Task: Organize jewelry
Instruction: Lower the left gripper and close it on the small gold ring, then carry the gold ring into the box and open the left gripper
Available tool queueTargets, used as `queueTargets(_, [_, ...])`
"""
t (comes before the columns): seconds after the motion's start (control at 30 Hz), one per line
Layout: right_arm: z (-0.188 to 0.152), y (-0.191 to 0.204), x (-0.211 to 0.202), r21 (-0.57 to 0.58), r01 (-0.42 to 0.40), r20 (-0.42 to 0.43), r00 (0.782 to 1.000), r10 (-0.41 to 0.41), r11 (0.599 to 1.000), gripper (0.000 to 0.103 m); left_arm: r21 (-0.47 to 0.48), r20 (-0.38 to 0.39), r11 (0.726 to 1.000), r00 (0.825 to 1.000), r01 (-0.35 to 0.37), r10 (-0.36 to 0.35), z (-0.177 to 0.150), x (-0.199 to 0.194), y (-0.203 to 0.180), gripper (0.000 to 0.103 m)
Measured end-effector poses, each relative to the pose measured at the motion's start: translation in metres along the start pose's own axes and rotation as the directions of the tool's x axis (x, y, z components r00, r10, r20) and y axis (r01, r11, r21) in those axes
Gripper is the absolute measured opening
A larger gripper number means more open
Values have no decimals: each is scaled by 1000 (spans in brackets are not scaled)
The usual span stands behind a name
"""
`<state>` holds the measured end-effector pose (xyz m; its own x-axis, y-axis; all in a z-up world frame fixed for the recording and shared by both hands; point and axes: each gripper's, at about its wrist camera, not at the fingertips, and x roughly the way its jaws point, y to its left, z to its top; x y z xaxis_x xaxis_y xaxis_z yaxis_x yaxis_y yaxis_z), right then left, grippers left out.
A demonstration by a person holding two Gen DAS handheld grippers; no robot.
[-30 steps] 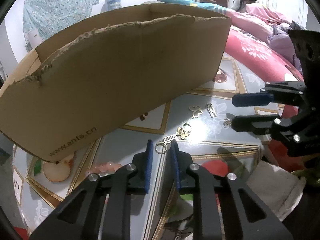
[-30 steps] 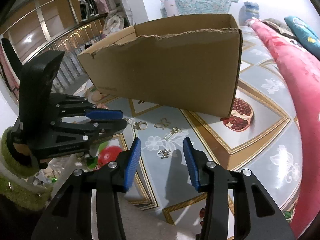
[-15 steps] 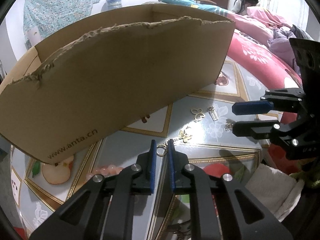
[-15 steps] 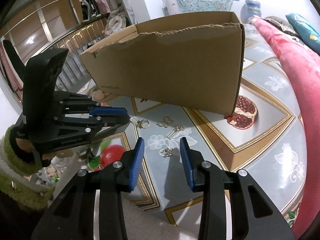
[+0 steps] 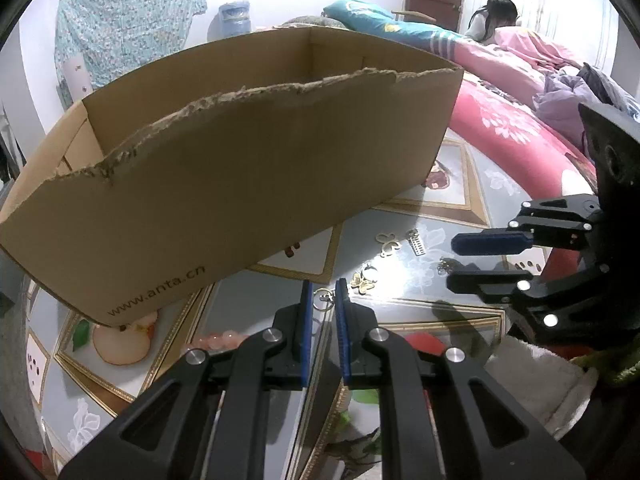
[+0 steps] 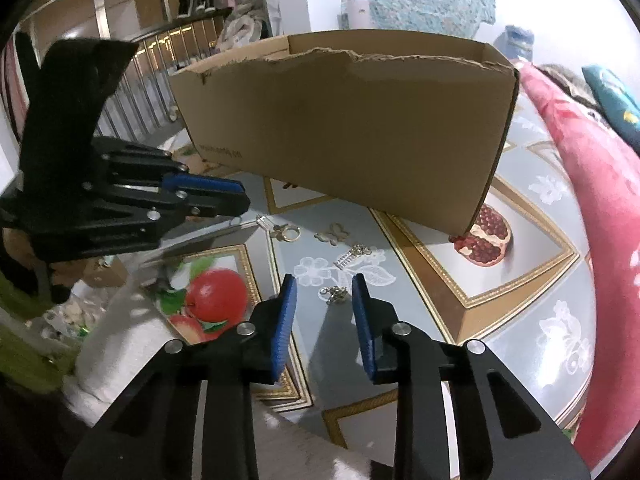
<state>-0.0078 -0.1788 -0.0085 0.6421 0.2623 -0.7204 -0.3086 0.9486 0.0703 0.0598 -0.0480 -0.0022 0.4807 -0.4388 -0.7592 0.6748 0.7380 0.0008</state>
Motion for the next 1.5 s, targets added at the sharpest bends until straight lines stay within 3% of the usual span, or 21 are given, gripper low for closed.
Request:
queueTargets(0.23, [-1, 2, 4, -38, 49, -9, 999, -50, 998, 15, -2, 1, 1000, 1000, 4, -4, 0, 2, -1, 10])
queueTargets(0.3, [-1, 1, 5, -38, 55, -9, 998, -55, 998, 4, -3, 1, 1000, 1000, 5, -5, 0, 2, -1, 10])
queueTargets(0.7, [0, -9, -15, 7, 44, 36, 998, -44, 999, 0, -2, 31, 1000, 999, -15, 15, -1, -11, -4, 10])
queueTargets(0.93, [12, -14, -48, 18, 26, 129, 991, -28, 1000, 0, 6, 93, 999, 995, -38, 38, 3, -35, -8, 10])
queueTargets(1.27, [77, -11, -77, -12, -78, 344, 936, 77, 997, 0, 7, 255, 999, 966, -41, 38, 37, -85, 8, 10])
queueTargets(1.37, [96, -15, -65, -3, -81, 352, 933, 77, 997, 0, -20, 269, 999, 963, -31, 35, 53, -82, 23, 10])
queueTargets(1.5, [122, -34, -37, 52, -98, 294, 953, 79, 994, 0, -77, 256, 997, 967, -1, 21, 74, -64, 48, 10])
